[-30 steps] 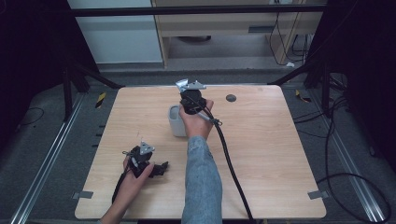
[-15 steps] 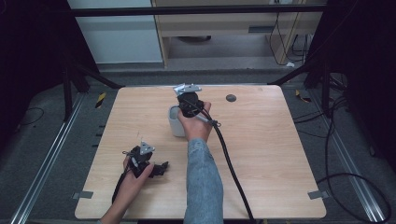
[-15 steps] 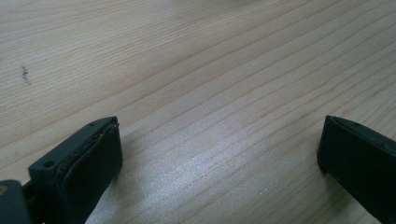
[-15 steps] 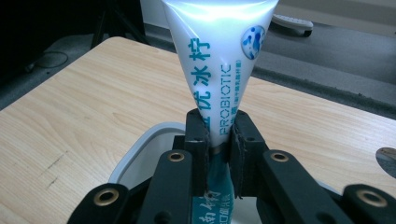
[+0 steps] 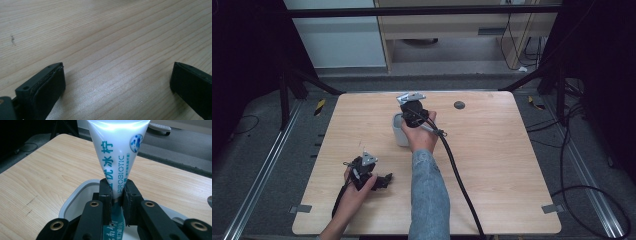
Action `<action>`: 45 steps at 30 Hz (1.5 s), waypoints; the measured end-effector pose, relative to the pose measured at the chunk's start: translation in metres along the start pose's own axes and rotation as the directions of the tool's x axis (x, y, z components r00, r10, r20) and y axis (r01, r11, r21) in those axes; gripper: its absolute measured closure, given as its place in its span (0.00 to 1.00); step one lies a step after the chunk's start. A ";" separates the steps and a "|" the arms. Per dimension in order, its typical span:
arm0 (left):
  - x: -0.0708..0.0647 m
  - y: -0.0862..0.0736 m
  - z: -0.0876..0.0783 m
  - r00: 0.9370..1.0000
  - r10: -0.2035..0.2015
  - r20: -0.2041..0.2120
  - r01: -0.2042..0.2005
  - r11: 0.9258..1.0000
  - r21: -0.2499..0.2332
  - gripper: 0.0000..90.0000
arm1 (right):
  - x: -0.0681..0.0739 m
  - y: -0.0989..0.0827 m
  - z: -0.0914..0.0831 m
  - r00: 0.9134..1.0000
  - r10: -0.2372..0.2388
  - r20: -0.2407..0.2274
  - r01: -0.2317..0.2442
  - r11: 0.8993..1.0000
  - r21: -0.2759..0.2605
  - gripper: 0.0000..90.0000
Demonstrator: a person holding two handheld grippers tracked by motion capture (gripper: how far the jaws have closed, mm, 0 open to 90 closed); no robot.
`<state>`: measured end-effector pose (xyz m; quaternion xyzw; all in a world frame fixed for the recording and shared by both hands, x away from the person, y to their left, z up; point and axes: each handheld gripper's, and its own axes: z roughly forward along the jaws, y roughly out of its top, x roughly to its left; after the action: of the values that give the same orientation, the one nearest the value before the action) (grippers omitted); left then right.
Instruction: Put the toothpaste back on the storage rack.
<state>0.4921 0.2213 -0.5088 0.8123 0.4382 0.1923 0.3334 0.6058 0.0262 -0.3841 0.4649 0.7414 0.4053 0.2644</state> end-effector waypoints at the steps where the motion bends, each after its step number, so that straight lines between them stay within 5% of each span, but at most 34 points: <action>1: 0.000 0.000 0.000 1.000 0.000 0.000 0.000 1.000 0.000 0.00 | 0.000 -0.001 0.000 1.000 0.003 0.000 -0.003 1.000 0.000 0.88; 45: 0.000 0.000 0.000 1.000 0.001 0.001 -0.001 1.000 -0.001 0.00 | -0.004 -0.009 0.005 1.000 0.013 -0.013 -0.013 0.999 0.045 0.87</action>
<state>0.4923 0.2206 -0.5088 0.8124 0.4378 0.1923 0.3337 0.6068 0.0224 -0.3944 0.4728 0.7490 0.3935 0.2463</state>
